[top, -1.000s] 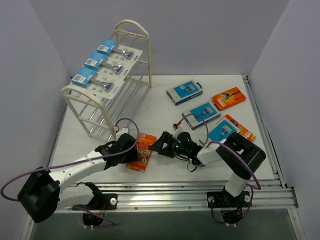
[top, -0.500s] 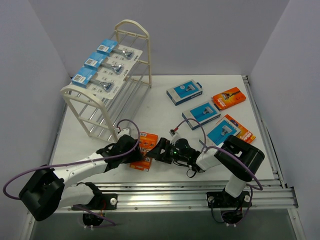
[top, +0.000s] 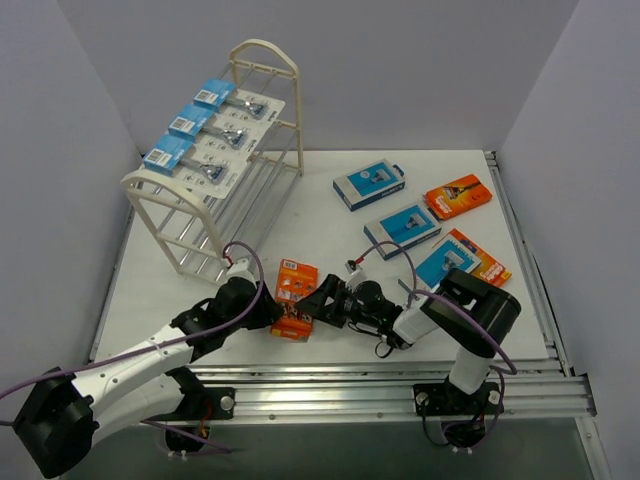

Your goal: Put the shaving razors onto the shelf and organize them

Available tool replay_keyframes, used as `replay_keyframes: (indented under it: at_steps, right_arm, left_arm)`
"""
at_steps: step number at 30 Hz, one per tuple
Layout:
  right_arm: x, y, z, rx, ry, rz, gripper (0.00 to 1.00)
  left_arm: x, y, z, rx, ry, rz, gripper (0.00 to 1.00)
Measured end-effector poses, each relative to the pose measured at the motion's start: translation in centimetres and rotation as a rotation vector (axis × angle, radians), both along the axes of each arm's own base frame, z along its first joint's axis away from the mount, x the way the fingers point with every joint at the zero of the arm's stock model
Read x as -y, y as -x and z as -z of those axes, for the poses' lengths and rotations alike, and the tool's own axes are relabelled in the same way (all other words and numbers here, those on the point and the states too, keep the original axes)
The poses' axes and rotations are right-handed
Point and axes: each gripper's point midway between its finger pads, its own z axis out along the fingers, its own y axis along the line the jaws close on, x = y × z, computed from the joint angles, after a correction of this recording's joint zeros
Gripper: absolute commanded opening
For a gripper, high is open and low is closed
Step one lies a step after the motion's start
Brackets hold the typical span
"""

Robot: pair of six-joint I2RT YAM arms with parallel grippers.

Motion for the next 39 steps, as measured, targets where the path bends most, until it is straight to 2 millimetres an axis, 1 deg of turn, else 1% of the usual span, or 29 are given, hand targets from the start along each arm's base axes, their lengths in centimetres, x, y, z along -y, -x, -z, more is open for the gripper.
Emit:
replay_keyframes:
  at_steps: [2,5,9,12,14,17,20,22,28,34,36,39]
  right_arm:
    - [0.2,-0.1,0.0,0.000,-0.015,0.013,0.79]
    - [0.4,-0.6,-0.1,0.005,-0.026,0.041,0.79]
    - [1.0,-1.6,-0.1,0.017,-0.026,0.088,0.80]
    - [1.1,-1.8,-0.2,0.020,-0.027,0.098,0.80]
    - [1.1,-1.8,-0.2,0.021,-0.027,0.102,0.80]
    - [1.3,-2.0,-0.1,0.023,-0.026,0.115,0.78]
    - [1.5,-2.1,-0.1,0.021,-0.027,0.129,0.77]
    - [1.6,-2.1,-0.1,0.022,-0.027,0.133,0.77]
    - [2.1,-1.6,-0.1,0.028,0.032,0.130,0.77]
    - [2.7,-1.2,-0.9,0.050,0.096,0.142,0.77]
    - [2.7,-1.1,-0.7,0.047,0.111,0.141,0.77]
    - [2.9,-0.4,0.2,0.029,0.148,0.135,0.77]
  left_arm:
    - [0.2,0.1,-0.2,0.010,0.000,0.006,0.41]
    - [0.6,0.6,0.4,0.004,-0.023,0.027,0.41]
    - [1.8,2.5,2.0,-0.047,-0.057,0.090,0.39]
    - [2.7,3.7,2.6,-0.077,-0.062,0.128,0.39]
    - [3.3,4.3,2.6,-0.087,-0.056,0.147,0.39]
    - [4.4,4.9,1.8,-0.089,-0.032,0.182,0.39]
    - [5.4,5.2,0.9,-0.083,-0.005,0.207,0.39]
    - [5.5,5.2,0.6,-0.080,0.000,0.211,0.39]
    - [5.7,5.2,0.4,-0.078,0.011,0.211,0.39]
    - [5.8,5.2,0.4,-0.077,0.015,0.215,0.39]
    - [5.8,5.2,0.4,-0.076,0.012,0.216,0.39]
    - [5.9,5.0,0.3,-0.068,0.006,0.218,0.39]
